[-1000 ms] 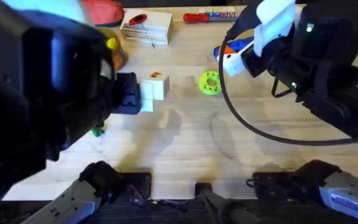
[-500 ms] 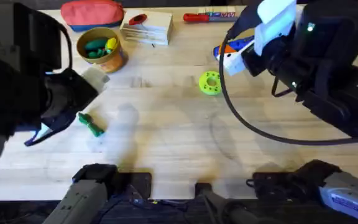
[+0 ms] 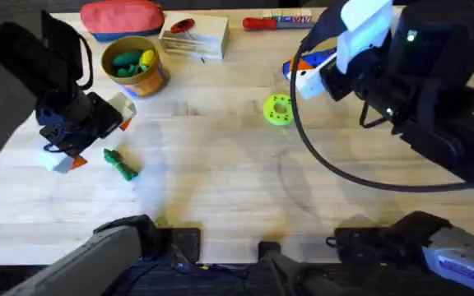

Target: Pick up the gripper from the table and insert it into the empty holder that is missing its gripper. Then pick up a screw, insert it into the mounting hole, and use the screwdriver to tighten it. Finally, clean up the table by picking up the vegetable and placing it into the bucket.

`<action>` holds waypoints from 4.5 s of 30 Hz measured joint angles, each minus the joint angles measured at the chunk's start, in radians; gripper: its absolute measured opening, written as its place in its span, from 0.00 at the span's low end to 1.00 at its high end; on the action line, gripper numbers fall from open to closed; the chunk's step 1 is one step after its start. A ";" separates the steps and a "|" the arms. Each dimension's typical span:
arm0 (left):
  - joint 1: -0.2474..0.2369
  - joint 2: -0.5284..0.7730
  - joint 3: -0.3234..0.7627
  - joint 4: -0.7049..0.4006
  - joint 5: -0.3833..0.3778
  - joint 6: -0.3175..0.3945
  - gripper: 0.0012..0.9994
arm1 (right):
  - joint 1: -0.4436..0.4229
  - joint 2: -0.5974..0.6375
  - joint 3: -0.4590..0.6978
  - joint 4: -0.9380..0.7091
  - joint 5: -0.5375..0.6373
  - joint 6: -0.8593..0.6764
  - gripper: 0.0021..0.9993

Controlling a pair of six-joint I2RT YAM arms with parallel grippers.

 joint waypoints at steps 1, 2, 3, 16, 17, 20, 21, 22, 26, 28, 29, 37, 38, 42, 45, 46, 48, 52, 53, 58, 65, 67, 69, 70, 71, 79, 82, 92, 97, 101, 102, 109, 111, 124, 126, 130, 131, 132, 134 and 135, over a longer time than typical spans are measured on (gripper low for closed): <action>0.006 0.019 0.000 0.006 0.000 0.003 0.99 | 0.000 0.000 0.000 0.000 0.000 0.000 0.99; 0.010 0.036 0.000 0.013 0.003 0.009 0.99 | 0.000 0.000 0.000 0.000 0.000 0.000 0.99; 0.013 0.051 0.000 0.021 0.006 0.014 0.99 | 0.000 0.000 0.000 0.000 0.000 0.000 0.99; 0.107 0.111 -0.207 0.225 0.091 0.050 0.99 | 0.000 0.000 0.000 0.000 0.000 0.000 0.99; 0.119 0.111 -0.208 0.227 0.100 0.053 0.99 | 0.000 0.000 0.000 0.000 0.000 0.000 0.99; 0.156 0.111 -0.208 0.242 0.123 0.074 0.99 | 0.000 0.000 0.000 0.000 0.000 0.000 0.99; 0.166 0.111 -0.208 0.244 0.130 0.079 0.99 | 0.000 0.000 0.000 0.000 0.000 0.000 0.99; 0.175 0.111 -0.208 0.244 0.137 0.084 0.99 | 0.000 0.000 0.000 0.000 0.000 0.000 0.99; 0.208 0.111 -0.211 0.263 0.175 0.094 0.99 | 0.000 0.000 0.000 0.000 0.000 0.000 0.99; 0.218 0.111 -0.219 0.279 0.196 0.097 0.99 | 0.000 0.000 0.000 0.000 0.000 0.000 0.99; 0.219 0.111 -0.223 0.283 0.204 0.097 0.99 | 0.000 0.000 0.000 0.000 0.000 0.000 0.99; 0.220 0.140 -0.226 0.296 0.238 0.093 0.99 | 0.000 0.000 0.000 -0.001 0.000 0.000 0.99; 0.220 0.140 -0.226 0.296 0.239 0.093 0.99 | 0.000 0.000 0.000 -0.001 0.000 0.000 0.99; 0.220 0.140 -0.226 0.299 0.240 0.089 0.87 | 0.000 0.000 0.000 -0.001 0.000 0.000 0.99; 0.222 0.140 -0.226 0.300 0.247 0.086 0.46 | 0.000 0.000 0.000 -0.001 0.000 0.000 0.99; 0.223 0.140 -0.225 0.306 0.254 0.086 0.31 | 0.000 0.000 0.000 -0.001 0.000 0.000 0.99; 0.224 0.140 -0.222 0.308 0.259 0.089 0.04 | 0.000 0.000 0.000 -0.001 0.000 0.000 0.99; 0.224 0.142 -0.224 0.306 0.261 0.086 0.02 | 0.000 0.000 0.000 -0.001 0.000 0.000 0.99; 0.224 0.142 -0.224 0.306 0.261 0.086 0.02 | 0.000 0.000 0.000 -0.001 0.000 0.000 0.99; 0.224 0.142 -0.215 0.259 0.261 0.085 0.02 | 0.000 0.000 0.000 -0.002 0.000 0.000 0.99; 0.224 0.144 -0.036 0.145 0.262 0.085 0.02 | 0.000 0.000 0.000 -0.002 0.000 0.000 0.99; 0.224 0.144 0.044 0.122 0.263 0.086 0.02 | 0.000 0.000 0.000 -0.002 0.000 0.000 0.99; 0.224 0.144 0.121 0.113 0.276 0.085 0.02 | 0.000 0.000 0.000 -0.002 0.000 0.000 0.99; 0.224 0.144 0.152 0.118 0.282 0.085 0.02 | 0.000 0.000 0.000 -0.002 0.000 0.000 0.99; 0.224 0.144 0.180 0.136 0.296 0.085 0.02 | 0.000 0.000 0.000 -0.002 0.000 0.000 0.99; 0.216 0.145 0.228 0.425 0.415 0.033 0.02 | 0.000 0.000 0.000 -0.004 0.000 0.000 0.99; 0.185 0.149 0.228 0.544 0.427 0.002 0.02 | 0.000 0.000 0.000 -0.005 0.000 0.000 0.99; 0.009 0.239 0.228 0.654 0.331 -0.021 0.02 | 0.000 0.000 0.000 0.015 0.000 0.000 0.99; 0.003 0.341 0.228 0.675 0.309 -0.024 0.03 | 0.000 0.000 0.000 0.015 0.000 0.000 0.99; 0.004 0.389 0.228 0.669 0.314 -0.027 0.54 | 0.000 0.000 0.000 0.012 0.000 0.000 0.99; 0.004 0.393 0.228 0.662 0.314 -0.027 0.69 | 0.000 0.000 0.000 0.008 0.000 0.000 0.99; 0.003 0.383 0.231 0.657 0.321 0.006 0.99 | 0.000 0.001 0.000 -0.098 0.000 0.002 0.99; 0.003 0.376 0.231 0.657 0.321 0.036 0.99 | -0.002 0.001 0.000 -0.113 0.000 0.030 0.99; 0.003 0.054 0.231 0.584 0.342 0.369 0.99 | -0.063 -0.230 0.054 -0.545 0.000 0.301 0.99; 0.003 -0.002 0.231 0.547 0.358 0.440 0.99 | -0.074 -0.266 0.092 -0.652 0.000 0.321 0.99; -0.031 -0.096 0.231 0.465 0.410 0.614 0.99 | -0.110 -0.323 0.180 -0.833 0.000 0.376 0.99; -0.051 -0.114 0.231 0.440 0.427 0.660 0.99 | -0.120 -0.334 0.201 -0.870 0.000 0.393 0.99; -0.073 -0.127 0.231 0.415 0.441 0.695 0.99 | -0.131 -0.343 0.223 -0.909 0.000 0.409 0.99; -0.126 -0.151 0.231 0.356 0.465 0.761 0.99 | -0.150 -0.356 0.264 -0.976 0.000 0.439 0.99; -0.155 -0.159 0.231 0.326 0.474 0.787 0.99 | -0.158 -0.360 0.285 -1.009 0.000 0.450 0.99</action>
